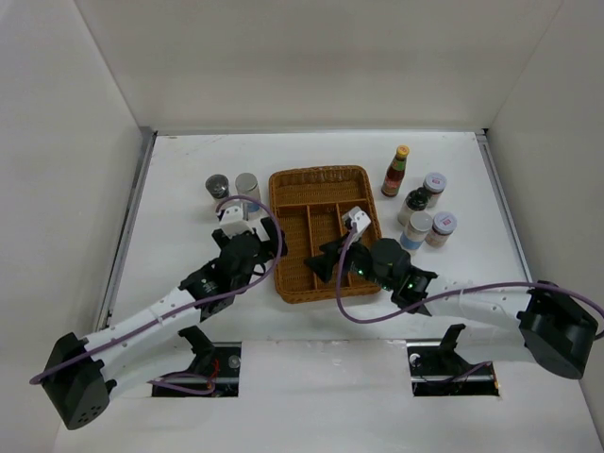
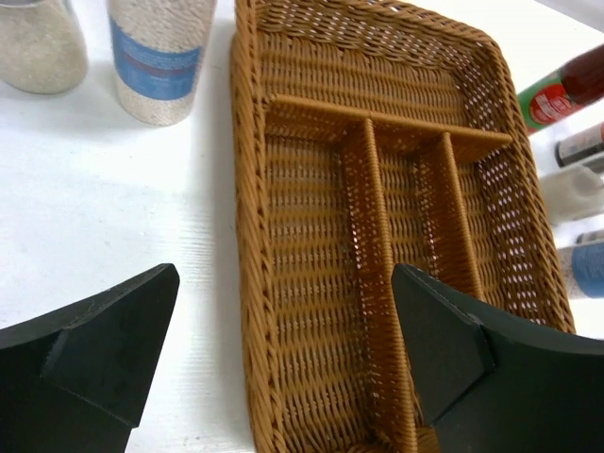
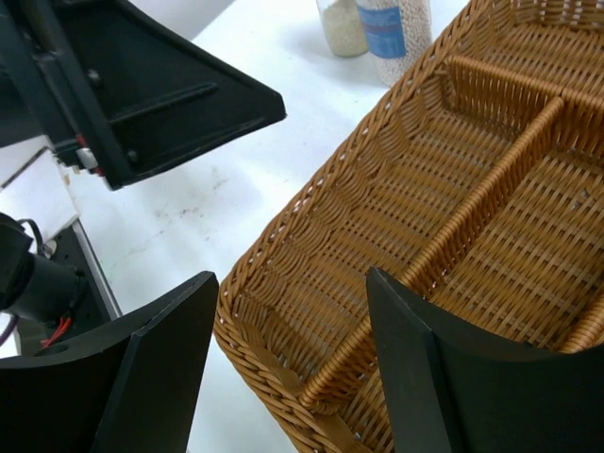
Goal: Organize the condiment bottles
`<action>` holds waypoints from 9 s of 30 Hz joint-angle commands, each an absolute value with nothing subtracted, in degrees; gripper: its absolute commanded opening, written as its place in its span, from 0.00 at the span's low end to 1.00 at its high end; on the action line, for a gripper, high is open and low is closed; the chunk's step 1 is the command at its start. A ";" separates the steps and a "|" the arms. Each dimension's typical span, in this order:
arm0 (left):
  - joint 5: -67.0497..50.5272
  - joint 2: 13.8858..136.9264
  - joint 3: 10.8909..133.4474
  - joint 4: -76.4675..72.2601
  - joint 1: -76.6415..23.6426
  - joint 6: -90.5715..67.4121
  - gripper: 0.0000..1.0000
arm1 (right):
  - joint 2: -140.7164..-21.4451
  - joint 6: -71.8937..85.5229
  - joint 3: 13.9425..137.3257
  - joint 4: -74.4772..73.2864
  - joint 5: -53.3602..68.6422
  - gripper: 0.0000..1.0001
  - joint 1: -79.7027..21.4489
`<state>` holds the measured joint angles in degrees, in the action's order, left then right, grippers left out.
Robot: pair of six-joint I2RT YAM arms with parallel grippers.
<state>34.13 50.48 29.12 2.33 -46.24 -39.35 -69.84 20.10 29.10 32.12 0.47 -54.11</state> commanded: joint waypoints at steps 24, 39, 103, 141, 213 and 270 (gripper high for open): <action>39.73 71.17 55.62 -8.89 -32.83 -22.15 0.81 | -68.99 18.99 32.26 31.99 -7.82 0.69 -54.62; 37.62 84.28 57.57 -5.89 -25.53 -23.90 0.83 | -66.88 18.19 31.38 32.26 -9.93 0.77 -55.41; 39.20 101.34 66.18 -21.80 -36.25 -18.72 0.80 | -47.73 26.46 21.79 32.17 -20.83 0.85 -41.79; 32.16 56.87 9.24 -45.87 -40.65 -38.58 0.96 | -62.40 24.08 39.20 -3.43 -33.57 0.74 -22.89; 34.28 64.24 6.24 -54.93 -41.97 -42.01 0.97 | -92.98 10.28 74.71 2.55 -29.63 0.99 -17.01; 32.34 66.62 6.77 -56.87 -42.05 -41.84 0.97 | -101.16 9.40 70.85 24.95 -28.92 0.45 -30.54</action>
